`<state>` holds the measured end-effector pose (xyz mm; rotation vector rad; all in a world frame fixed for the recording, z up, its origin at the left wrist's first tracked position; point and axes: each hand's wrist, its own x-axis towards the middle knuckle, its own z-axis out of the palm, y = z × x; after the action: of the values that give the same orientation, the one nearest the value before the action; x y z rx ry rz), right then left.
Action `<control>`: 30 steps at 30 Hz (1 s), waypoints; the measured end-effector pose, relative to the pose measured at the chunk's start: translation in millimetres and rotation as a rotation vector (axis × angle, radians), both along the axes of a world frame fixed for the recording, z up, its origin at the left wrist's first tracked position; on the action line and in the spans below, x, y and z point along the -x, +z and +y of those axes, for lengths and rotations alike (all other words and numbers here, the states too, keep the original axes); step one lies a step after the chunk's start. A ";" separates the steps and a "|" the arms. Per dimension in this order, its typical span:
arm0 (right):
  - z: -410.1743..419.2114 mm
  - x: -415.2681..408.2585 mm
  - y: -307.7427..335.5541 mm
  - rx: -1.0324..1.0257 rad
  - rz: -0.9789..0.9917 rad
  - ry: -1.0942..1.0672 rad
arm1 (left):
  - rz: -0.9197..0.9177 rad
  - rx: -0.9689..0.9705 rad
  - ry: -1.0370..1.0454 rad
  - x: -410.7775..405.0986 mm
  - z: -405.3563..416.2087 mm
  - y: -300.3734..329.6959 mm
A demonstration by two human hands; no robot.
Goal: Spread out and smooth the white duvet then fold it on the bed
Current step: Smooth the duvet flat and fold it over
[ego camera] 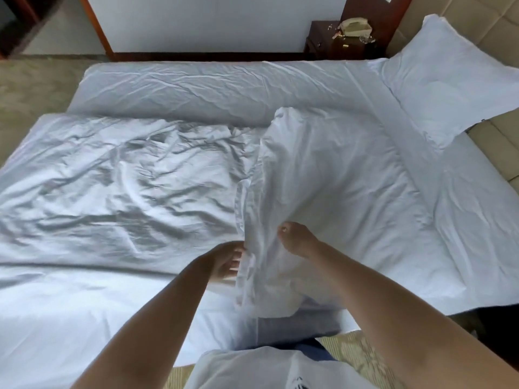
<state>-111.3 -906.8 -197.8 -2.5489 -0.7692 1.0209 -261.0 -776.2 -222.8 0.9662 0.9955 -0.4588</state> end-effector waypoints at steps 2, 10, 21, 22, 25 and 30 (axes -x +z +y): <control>13.7 -9.6 -1.5 0.009 0.018 0.043 | 0.001 -0.018 0.067 -25.5 2.8 0.9; 56.7 -48.4 -17.4 -0.161 0.071 -0.066 | -0.102 -0.084 0.219 -101.1 38.5 -9.2; 155.5 -176.6 -18.7 -0.306 0.091 -0.340 | -0.281 0.155 0.467 -193.2 123.1 1.7; 165.2 -186.6 -17.6 -0.305 0.085 -0.363 | -0.229 0.224 0.508 -209.8 128.0 -0.2; 193.6 -213.4 -25.1 -0.258 0.142 -0.422 | -0.164 0.254 0.443 -255.9 137.3 -8.9; 216.2 -245.5 -39.9 -0.072 0.185 -0.374 | -0.177 0.264 0.092 -283.0 141.5 -9.2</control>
<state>134.2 -690.6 -237.7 -2.3707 -0.2593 1.0585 21.9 -634.8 -231.9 0.7083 0.7928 -0.4083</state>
